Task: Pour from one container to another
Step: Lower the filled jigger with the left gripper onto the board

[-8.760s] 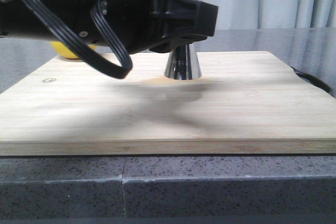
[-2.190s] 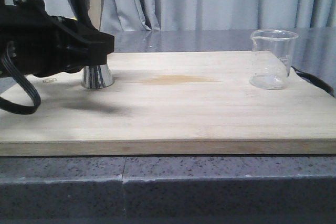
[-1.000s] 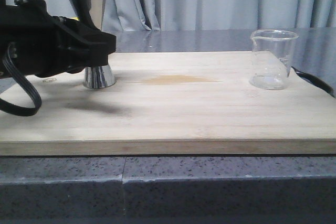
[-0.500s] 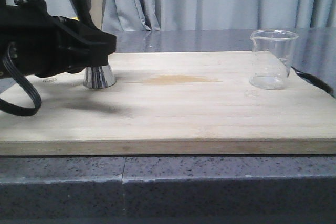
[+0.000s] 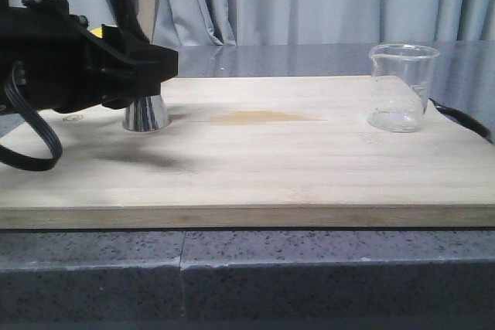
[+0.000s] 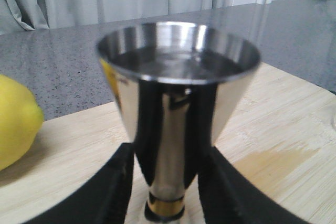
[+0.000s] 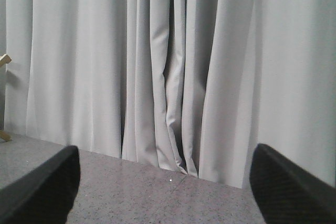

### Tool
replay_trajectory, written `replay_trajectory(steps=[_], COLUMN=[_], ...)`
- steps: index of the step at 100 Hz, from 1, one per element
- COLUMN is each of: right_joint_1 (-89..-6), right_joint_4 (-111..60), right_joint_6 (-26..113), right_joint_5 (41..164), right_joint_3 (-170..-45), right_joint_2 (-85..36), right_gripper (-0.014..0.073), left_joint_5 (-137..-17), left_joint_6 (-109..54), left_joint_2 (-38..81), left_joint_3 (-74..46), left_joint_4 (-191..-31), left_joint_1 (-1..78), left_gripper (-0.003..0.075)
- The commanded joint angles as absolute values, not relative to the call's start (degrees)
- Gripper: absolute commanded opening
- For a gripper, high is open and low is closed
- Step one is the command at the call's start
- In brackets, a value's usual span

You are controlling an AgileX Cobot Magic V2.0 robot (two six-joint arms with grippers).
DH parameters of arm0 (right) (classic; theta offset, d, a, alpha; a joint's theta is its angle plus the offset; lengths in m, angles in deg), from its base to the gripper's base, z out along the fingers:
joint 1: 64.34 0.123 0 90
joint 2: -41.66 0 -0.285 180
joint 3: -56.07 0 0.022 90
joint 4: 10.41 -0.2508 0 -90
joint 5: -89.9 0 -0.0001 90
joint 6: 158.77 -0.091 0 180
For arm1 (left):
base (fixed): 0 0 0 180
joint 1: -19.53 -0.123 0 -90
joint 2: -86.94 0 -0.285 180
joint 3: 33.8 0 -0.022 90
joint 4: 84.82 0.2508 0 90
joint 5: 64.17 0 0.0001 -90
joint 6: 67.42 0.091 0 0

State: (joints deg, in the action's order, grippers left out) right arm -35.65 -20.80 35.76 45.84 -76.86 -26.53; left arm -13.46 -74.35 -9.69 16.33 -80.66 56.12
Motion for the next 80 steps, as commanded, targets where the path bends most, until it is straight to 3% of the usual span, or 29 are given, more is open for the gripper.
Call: replay_trajectory(steps=[1,39,80], right_joint_1=[-35.6,-35.6,-35.6], right_joint_4=[-19.8,-19.8,-19.8], right_joint_6=[35.9,35.9,35.9], right_joint_5=[41.6,41.6,41.6], right_joint_3=[-78.8,-78.8,-78.8], right_joint_2=[-25.4,-25.4,-25.4], right_gripper=[0.0597,0.0597,0.0597], left_joint_5=[-8.0,-7.9,-13.6], left_joint_6=[-74.8,-74.8,-75.7], left_joint_2=[-8.3,-8.3,-6.7], left_joint_3=[15.0,15.0,15.0], left_joint_4=[-80.8,-81.9,-82.3], left_joint_1=[56.0,56.0,56.0], left_gripper=[0.0375,0.0579,0.0584])
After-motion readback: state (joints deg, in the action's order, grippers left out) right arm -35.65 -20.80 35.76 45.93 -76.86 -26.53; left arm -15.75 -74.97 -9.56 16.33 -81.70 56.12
